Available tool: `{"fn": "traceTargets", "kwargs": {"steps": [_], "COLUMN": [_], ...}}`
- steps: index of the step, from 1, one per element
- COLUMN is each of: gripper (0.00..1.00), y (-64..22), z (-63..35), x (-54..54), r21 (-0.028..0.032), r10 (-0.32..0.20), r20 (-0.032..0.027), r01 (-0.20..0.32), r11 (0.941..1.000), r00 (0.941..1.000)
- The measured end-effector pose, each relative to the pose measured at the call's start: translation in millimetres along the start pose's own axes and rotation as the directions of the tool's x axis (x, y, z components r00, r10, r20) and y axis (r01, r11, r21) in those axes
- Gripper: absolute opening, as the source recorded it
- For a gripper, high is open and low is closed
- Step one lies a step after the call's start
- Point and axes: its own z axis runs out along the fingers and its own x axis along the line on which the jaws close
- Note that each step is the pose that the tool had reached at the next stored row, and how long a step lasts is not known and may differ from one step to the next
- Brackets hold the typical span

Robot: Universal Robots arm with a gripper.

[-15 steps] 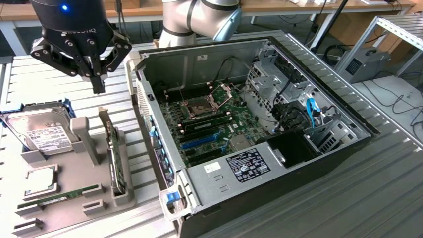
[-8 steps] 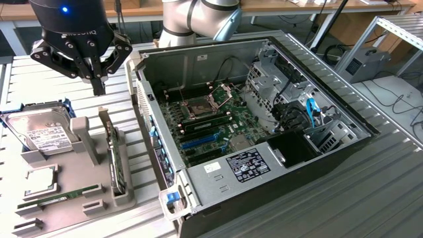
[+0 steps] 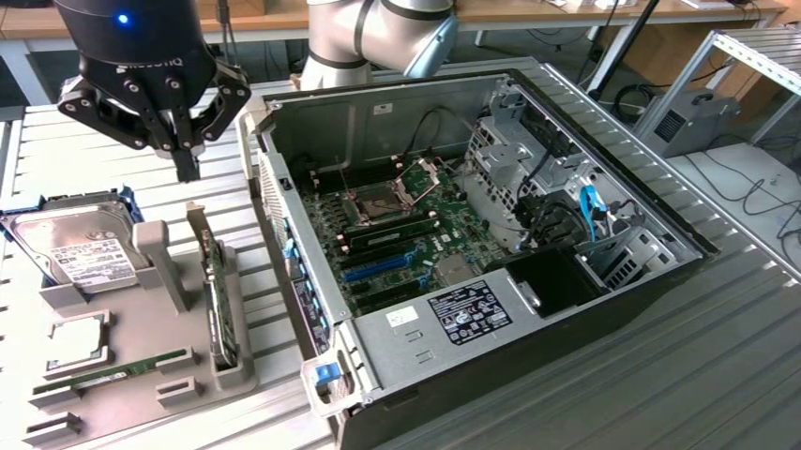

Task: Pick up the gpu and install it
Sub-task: 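Reach for the gpu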

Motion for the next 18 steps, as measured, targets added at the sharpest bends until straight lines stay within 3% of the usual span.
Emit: {"fn": "traceTargets", "kwargs": {"steps": [8,12,18], "gripper": [0.11,0.11,0.11], "y": [-5.8,-21.2,-25.1], "z": [-0.1,-0.4,-0.4], "x": [-0.5,-1.6,-1.9], "r21": [0.0042,0.0135,0.0165], "r10": [0.000,0.000,0.000], "r20": [0.0003,0.0010,0.0012], "r01": [0.000,0.000,0.000], "r11": [1.0000,0.9999,0.9999], "r00": [1.0000,1.0000,1.0000]}}
